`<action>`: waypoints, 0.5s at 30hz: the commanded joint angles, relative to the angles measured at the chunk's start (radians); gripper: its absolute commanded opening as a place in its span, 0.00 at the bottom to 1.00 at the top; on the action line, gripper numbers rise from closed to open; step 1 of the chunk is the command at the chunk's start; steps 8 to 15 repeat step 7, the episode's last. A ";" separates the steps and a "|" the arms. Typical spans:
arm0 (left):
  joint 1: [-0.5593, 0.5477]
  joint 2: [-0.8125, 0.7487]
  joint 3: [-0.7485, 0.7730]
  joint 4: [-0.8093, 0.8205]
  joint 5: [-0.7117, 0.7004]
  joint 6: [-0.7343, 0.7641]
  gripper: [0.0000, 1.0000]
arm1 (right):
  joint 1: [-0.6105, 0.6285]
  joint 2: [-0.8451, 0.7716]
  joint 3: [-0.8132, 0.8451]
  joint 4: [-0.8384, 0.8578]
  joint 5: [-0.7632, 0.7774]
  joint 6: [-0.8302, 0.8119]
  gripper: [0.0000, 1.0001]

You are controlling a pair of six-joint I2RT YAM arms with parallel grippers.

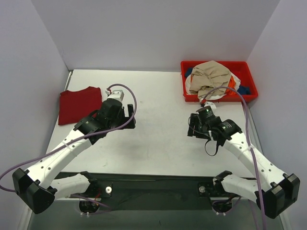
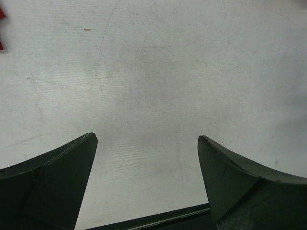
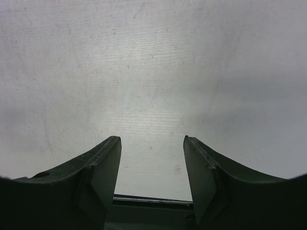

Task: Fold and stack the t-shirts
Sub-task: Put the neatly folded tshirt into the corner of the board with the left arm

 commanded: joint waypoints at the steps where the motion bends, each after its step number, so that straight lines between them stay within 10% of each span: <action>1: 0.000 -0.046 -0.004 0.066 0.013 -0.044 0.97 | 0.005 -0.056 -0.025 -0.003 0.073 0.031 0.55; 15: 0.001 -0.050 0.016 0.031 -0.016 -0.029 0.97 | 0.005 -0.134 -0.056 -0.012 0.104 0.053 0.56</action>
